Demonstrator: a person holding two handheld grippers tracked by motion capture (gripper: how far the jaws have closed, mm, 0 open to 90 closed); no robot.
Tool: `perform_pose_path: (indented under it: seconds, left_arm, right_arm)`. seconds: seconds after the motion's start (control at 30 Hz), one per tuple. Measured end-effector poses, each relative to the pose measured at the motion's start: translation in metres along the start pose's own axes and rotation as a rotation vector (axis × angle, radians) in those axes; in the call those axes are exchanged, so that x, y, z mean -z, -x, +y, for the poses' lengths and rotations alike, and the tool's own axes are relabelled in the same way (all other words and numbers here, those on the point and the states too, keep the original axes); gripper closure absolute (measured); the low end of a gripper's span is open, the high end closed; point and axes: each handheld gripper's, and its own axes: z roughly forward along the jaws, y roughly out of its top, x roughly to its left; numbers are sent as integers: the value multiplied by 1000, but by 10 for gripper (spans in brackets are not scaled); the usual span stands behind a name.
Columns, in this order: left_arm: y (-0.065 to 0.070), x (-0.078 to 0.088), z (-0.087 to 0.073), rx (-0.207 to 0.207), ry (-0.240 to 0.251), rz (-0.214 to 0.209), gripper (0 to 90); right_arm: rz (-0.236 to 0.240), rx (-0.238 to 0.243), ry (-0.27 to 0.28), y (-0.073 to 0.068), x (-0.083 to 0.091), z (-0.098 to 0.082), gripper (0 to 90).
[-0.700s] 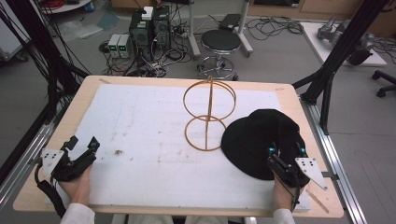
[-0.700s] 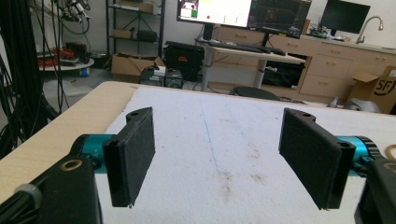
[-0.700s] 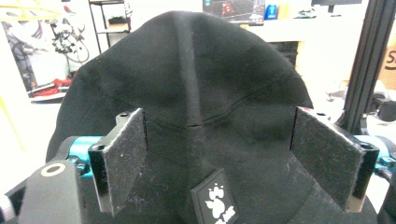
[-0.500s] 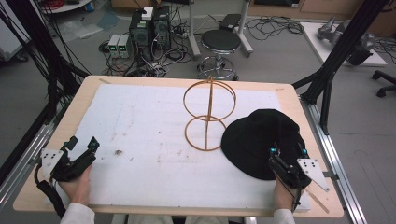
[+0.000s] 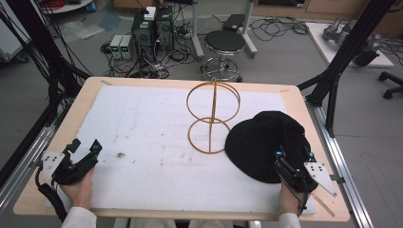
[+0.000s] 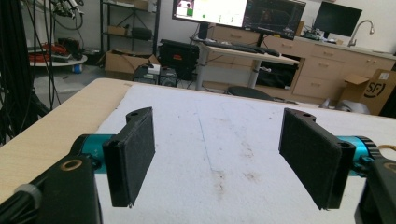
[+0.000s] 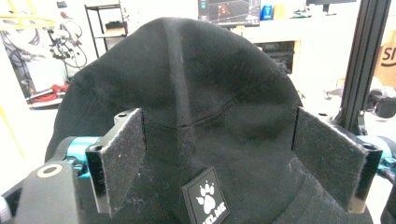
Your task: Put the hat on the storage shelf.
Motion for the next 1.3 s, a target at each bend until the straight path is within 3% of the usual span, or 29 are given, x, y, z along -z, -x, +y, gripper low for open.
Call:
perform_pose_path:
  seconds: [0.63,1.3]
  left_arm:
    - [0,0,0,1,-5,-1,270]
    - [1,-3,-2,-1,-10,-16,269]
  right_arm:
    - [14,16,4,-1,0,1,171]
    - [50,46,-27,-5,-14,1,170]
